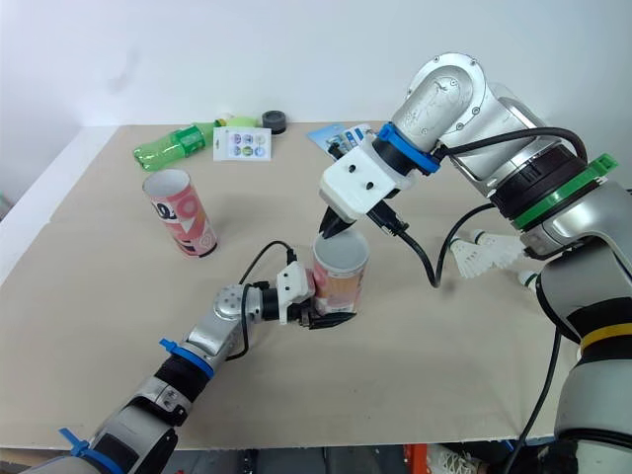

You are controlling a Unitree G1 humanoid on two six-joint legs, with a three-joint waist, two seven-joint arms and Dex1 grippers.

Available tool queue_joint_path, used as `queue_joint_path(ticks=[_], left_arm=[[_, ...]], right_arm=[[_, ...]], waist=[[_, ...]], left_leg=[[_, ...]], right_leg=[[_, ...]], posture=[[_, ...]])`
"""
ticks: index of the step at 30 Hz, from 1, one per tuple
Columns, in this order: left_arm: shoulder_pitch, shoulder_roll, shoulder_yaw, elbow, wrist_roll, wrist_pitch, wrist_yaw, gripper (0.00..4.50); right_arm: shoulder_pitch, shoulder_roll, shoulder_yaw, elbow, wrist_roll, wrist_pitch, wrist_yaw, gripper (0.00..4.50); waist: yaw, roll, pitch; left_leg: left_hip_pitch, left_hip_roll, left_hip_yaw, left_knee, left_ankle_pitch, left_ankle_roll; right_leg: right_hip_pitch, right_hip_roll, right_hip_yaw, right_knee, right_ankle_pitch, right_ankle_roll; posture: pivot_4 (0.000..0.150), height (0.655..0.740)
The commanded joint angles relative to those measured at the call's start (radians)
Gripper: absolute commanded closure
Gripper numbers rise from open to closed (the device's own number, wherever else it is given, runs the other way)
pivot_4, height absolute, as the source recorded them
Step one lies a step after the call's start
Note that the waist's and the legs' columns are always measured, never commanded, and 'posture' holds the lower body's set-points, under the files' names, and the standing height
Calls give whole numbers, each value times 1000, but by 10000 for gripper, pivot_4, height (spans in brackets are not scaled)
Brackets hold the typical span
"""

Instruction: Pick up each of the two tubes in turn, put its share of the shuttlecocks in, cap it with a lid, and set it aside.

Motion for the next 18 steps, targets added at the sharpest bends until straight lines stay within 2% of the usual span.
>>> queue_joint_path(ticks=[1,3,4,6,9,14,18], left_arm=[[28,14,6,24,12,25,4,11511],[28,15,6,23,12,26,4,11511],[29,15,6,22,12,26,4,11511],[29,15,6,22,11,27,4,11511],[29,16,6,21,10,29,3,11511],[31,19,6,16,10,32,1,11511],[27,21,10,16,8,32,-2,11511]], right_arm=[[3,-10,7,11,-10,-11,39,44503],[3,-17,16,7,-7,8,39,44503],[2,-22,21,3,-6,18,39,38111],[6,-25,18,1,-3,25,39,32188],[13,-25,-5,1,3,31,39,19977],[41,-46,-93,-18,95,138,39,19977],[91,-42,-270,-8,218,338,39,19977]], waist=[[0,0,0],[0,0,0],[0,0,0],[0,0,0],[0,0,0],[0,0,0],[0,0,0]], left_leg=[[0,0,0,0,0,0],[0,0,0,0,0,0],[0,0,0,0,0,0],[0,0,0,0,0,0],[0,0,0,0,0,0],[0,0,0,0,0,0],[0,0,0,0,0,0]], right_leg=[[0,0,0,0,0,0],[0,0,0,0,0,0],[0,0,0,0,0,0],[0,0,0,0,0,0],[0,0,0,0,0,0],[1,0,0,0,0,0],[0,0,0,0,0,0]], posture=[[1500,7400],[1500,7400],[1500,7400],[1500,7400],[1500,7400],[1500,7400],[1500,7400]])
